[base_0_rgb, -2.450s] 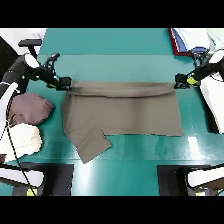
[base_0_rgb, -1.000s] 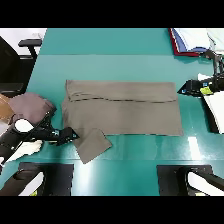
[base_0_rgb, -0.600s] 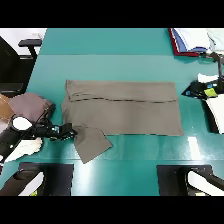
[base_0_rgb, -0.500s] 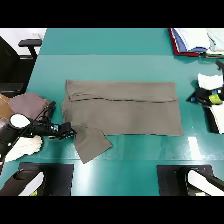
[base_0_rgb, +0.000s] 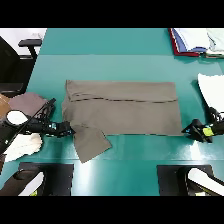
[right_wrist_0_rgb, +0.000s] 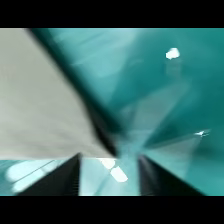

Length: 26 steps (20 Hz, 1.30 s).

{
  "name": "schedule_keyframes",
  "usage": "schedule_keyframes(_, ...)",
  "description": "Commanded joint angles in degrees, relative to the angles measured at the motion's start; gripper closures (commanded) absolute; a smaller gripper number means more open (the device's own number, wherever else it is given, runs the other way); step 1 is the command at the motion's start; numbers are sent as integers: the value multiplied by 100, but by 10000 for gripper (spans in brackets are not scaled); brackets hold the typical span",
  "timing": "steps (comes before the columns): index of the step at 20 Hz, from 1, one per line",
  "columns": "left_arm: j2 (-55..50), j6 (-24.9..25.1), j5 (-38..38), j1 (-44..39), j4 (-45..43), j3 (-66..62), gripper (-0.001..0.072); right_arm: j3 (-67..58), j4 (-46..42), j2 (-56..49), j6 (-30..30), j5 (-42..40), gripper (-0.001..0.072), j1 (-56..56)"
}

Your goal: Fold the shirts.

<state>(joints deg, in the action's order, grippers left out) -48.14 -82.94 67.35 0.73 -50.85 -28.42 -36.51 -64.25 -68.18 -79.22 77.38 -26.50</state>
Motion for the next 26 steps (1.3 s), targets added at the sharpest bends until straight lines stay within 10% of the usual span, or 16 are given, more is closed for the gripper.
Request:
schedule_keyframes(1, 4, 4, -11, 2, -39, -13, 679, 142, 190, -334, 39, -654, 409, 411)
schedule_keyframes(6, 48, -219, 400, 0, -782, -238, 680, -492, 7, -365, 39, -623, 668, 1132)
schedule_keyframes(16, 1296, -863, 2378, -4, -1296, -776, 679, -595, -1578, 1891, 17, 691, 698, 1062)
schedule_keyframes(26, -953, 63, 269, -4, -1322, -2302, 678, -2186, -1478, 57, -369, -208, 698, 2190)
